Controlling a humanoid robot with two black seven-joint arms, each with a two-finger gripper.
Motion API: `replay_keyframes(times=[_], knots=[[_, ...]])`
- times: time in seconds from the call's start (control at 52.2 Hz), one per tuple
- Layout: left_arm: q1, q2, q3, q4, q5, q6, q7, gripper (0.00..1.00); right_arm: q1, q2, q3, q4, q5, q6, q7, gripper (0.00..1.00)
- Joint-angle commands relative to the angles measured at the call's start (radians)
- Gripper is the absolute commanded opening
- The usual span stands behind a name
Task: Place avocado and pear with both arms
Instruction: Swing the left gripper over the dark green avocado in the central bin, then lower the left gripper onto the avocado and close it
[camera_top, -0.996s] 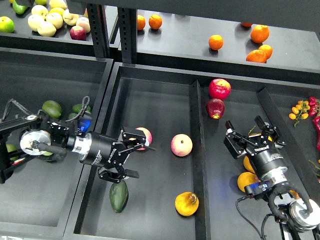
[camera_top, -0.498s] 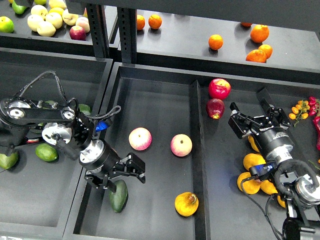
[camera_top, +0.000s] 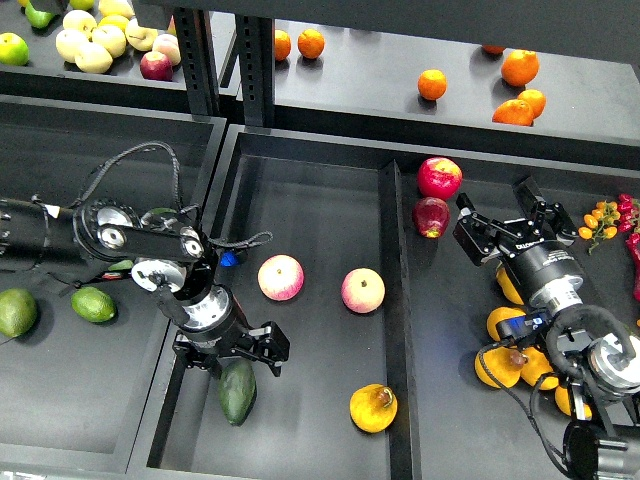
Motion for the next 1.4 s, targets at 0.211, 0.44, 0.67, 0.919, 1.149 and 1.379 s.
replay_keyframes(times=[0.211,0.44,0.67,0.919,1.149,1.379], knots=[[0.008,-0.118,0.052,0.178,-0.005,0.0,0.0,0.99,0.0,0.0,0.001,0.001,0.0,0.002,0.0,1.0],[0.025,-0.122,0.081,0.192,-0.002,0.0,0.0,0.99,-0.005,0.0,0.005,0.001,0.0,0.009,0.0,1.0],[0.062,-0.171,0.083,0.235,-0.001,0.0,0.0,0.99,-0.009,0.0,0.002,0.004,0.002,0.011,0.0,1.0],[0.099,-0.211,0.083,0.286,0.007,0.0,0.0,0.99,-0.011,0.0,0.001,0.005,0.003,0.012,0.0,1.0],[0.105,-0.211,0.09,0.301,0.009,0.0,0.0,0.99,-0.013,0.0,-0.002,0.005,0.003,0.017,0.0,1.0],[0.105,-0.213,0.113,0.319,0.01,0.0,0.0,0.99,-0.016,0.0,-0.007,0.005,0.003,0.017,0.0,1.0]])
